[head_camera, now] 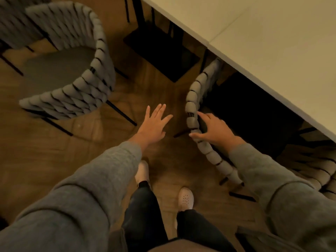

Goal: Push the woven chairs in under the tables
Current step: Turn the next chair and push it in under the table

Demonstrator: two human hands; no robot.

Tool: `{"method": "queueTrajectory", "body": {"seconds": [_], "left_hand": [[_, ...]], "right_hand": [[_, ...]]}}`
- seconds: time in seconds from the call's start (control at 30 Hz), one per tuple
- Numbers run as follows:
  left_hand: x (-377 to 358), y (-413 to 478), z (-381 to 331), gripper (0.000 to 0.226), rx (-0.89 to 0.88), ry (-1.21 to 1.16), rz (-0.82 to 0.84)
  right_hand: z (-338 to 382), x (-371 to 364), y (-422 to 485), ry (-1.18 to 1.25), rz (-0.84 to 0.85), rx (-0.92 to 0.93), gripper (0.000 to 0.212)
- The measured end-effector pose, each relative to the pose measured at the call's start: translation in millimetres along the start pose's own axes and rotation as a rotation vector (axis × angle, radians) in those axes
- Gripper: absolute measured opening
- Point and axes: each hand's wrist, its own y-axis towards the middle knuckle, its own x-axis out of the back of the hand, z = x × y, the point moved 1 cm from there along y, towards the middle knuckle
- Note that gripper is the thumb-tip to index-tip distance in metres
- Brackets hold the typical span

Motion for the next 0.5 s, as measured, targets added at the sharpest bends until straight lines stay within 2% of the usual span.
{"method": "queueTrajectory", "body": {"seconds": [0.2,0.37,0.5], "left_hand": [[-6.5,-31.0,151.3,0.074,0.338,-0.101,-0.012],[-7.7,-45.7,269.4,0.080,0.513,-0.126,0.022],[-7.1,-38.3,341.2,0.081,0.632,-0.183,-0.016]], "right_hand": [[130.1,20.2,105.3,-0.151,0.040,0.254,0.091],[233.3,29.9,191.8,-0.312,0.031,0.379,0.093],[292.8,36.6,254.5,-0.422,-0.006,0.458,0.095]]}}
